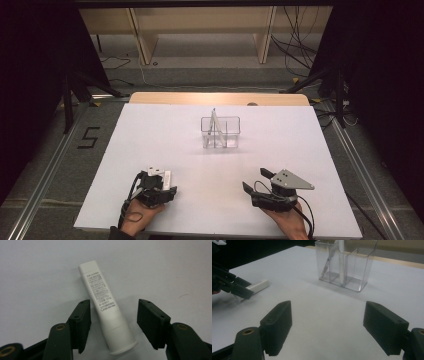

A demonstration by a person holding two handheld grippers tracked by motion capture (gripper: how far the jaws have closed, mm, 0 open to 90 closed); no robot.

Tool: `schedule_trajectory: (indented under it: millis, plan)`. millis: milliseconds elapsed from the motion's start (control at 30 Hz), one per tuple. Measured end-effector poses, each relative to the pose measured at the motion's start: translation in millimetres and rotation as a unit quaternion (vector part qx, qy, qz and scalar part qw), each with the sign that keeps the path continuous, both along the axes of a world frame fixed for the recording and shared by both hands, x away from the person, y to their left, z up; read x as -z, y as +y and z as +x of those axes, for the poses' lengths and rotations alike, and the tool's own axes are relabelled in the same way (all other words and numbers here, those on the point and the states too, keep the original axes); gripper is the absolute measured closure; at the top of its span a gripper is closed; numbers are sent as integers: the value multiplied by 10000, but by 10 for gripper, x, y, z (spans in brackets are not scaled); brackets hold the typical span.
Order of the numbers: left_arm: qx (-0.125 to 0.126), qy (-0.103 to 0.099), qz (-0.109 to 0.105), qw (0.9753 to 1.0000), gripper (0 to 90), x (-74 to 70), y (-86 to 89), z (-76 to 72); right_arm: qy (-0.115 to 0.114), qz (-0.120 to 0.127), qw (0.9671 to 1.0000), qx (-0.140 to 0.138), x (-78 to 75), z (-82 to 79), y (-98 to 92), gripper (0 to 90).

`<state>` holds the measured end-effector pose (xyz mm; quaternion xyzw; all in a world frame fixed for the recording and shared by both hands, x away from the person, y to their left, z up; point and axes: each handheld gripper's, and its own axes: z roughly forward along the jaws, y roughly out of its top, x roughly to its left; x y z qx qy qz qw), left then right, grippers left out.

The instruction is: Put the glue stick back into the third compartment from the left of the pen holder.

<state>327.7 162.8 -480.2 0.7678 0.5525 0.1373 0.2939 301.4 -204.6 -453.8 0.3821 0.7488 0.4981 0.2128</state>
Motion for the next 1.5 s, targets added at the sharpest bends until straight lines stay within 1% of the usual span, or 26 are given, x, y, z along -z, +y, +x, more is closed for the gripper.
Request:
schedule_trajectory:
  millis: [167, 233, 467, 567, 633, 667, 867, 1033, 1200, 1333, 1400, 1500]
  plan:
    - [-42, -24, 17, 10000, 500, 8, -20, -11, 10, 0, 10000, -1, 4, 2, 2, 239]
    - [-42, -12, 76, 10000, 518, 11, -15, -8, 6, -5, 10000, -1, 3, 2, 2, 240]
    - [-104, -71, 149, 9998, 562, 25, -20, -14, 1, -15, 10000, -4, 3, 1, 3, 241]
    - [-130, -84, 180, 9997, 603, 26, -14, -17, -2, -23, 10000, -5, 2, -1, 6, 241]
    - [-165, -74, 156, 9997, 647, 25, 4, -12, -9, -23, 10000, -9, 3, 0, 6, 241]
    - [-169, -66, 115, 9998, 653, 26, 13, -9, -1, -24, 10000, -4, 3, -1, 6, 242]
    - [-131, -73, 82, 9999, 663, 26, 34, -4, 2, -27, 10000, -4, 3, -2, 6, 242]
    - [-96, -90, -17, 9999, 666, 11, 58, -1, -8, -18, 10000, -2, -1, -4, 5, 242]
    - [-46, -205, -142, 9997, 666, -21, 78, -6, 0, -12, 10000, 0, 0, -4, 5, 242]
    - [-41, -270, -364, 9990, 667, -50, 109, -1, -8, -17, 10000, -7, 1, -5, 7, 242]
    - [-1, -236, -495, 9985, 667, -70, 125, 3, -8, -17, 10000, -5, 1, -4, 6, 242]
    - [91, -260, -598, 9978, 666, -97, 128, 3, -5, -12, 10000, 4, 0, -4, 5, 242]
